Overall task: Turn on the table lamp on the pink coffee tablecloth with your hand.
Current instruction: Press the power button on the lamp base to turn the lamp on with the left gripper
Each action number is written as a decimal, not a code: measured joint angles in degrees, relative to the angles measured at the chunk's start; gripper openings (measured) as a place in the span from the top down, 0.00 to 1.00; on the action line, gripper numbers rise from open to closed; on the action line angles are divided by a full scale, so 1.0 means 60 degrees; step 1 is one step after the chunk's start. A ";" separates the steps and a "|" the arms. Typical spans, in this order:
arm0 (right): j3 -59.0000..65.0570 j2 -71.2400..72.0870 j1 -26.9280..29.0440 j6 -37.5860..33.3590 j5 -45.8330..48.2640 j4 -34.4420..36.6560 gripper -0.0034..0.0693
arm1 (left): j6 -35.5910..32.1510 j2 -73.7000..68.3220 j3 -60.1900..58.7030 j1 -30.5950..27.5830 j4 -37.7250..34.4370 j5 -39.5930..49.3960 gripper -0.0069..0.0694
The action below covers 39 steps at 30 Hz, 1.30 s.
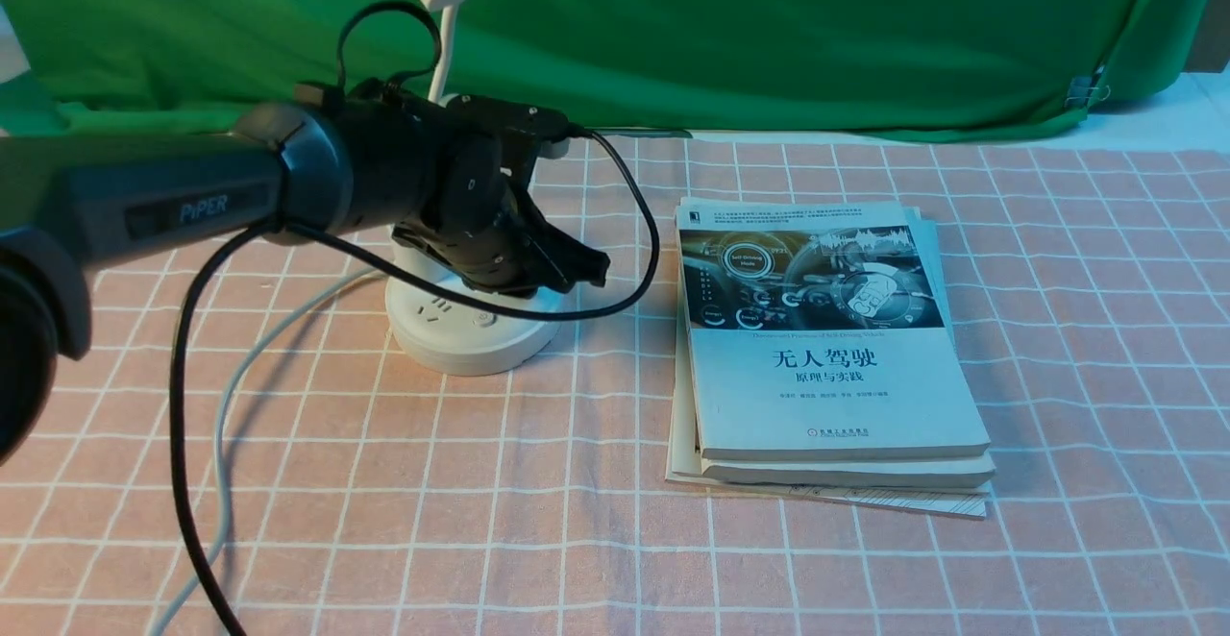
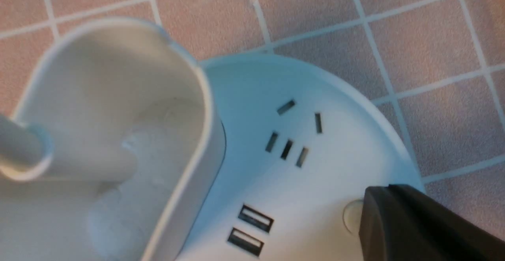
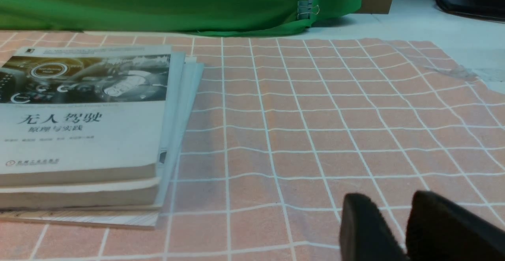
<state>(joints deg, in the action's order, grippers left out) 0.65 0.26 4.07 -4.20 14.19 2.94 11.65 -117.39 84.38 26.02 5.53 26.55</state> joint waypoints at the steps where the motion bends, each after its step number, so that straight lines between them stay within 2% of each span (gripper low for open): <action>1: 0.0000 0.0000 0.0000 0.0000 0.0000 0.0000 0.63 | 0.0000 0.0000 0.0000 0.0000 0.0022 -0.0080 0.91; 20: 0.0000 0.0000 0.0000 0.0008 0.0000 0.0000 0.63 | 0.0335 -0.0354 0.0114 0.0000 0.0177 -0.0494 0.91; 27: 0.0000 0.0000 0.0000 0.0008 0.0000 0.0000 0.63 | 0.0353 0.0043 0.0066 0.0000 0.0525 -0.0064 0.91; 39: 0.0000 0.0000 0.0000 -0.0004 0.0000 0.0000 0.63 | 0.0365 -0.0136 -0.0396 -0.0017 0.0141 -0.0574 0.91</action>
<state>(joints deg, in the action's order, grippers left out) 0.65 0.26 4.07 -4.23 14.19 2.94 13.84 -118.21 82.00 25.92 6.37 23.11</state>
